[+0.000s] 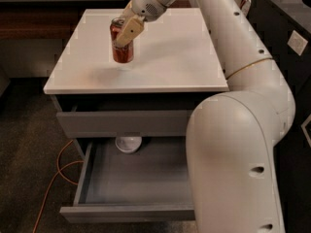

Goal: Pick coke can from middle drawer and place on counter

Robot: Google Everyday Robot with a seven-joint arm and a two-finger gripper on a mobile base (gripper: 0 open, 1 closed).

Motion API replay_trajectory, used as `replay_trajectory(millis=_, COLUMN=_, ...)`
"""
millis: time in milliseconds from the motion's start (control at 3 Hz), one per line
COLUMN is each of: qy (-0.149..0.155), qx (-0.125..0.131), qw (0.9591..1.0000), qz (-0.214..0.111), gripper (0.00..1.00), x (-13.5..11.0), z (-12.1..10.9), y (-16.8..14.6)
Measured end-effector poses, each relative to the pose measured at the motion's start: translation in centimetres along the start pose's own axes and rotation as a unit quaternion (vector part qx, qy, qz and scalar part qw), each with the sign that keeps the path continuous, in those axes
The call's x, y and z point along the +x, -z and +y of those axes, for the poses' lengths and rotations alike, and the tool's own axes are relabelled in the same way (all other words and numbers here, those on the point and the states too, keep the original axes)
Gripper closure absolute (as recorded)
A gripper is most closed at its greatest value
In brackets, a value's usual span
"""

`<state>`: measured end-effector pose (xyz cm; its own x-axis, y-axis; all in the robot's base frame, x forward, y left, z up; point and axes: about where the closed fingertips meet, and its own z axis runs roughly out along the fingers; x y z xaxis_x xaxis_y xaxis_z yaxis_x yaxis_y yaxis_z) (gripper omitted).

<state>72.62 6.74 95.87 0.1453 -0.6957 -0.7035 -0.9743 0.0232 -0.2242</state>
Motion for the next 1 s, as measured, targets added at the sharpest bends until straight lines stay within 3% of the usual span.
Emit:
replay_trajectory(millis=333, qy=-0.025, qx=-0.011, qw=0.9996, qz=-0.006, gripper=1.0, x=1.3, z=-0.7, y=-1.2)
replay_trajectory(millis=667, qy=-0.043, qx=-0.019, qw=0.9989, qz=-0.004, gripper=0.88, x=2.5, z=-1.1, y=-2.4)
replay_trajectory(millis=1000, qy=-0.052, qx=-0.025, qw=0.9984, qz=0.002, gripper=0.65, x=3.3, z=-1.4, y=-3.2)
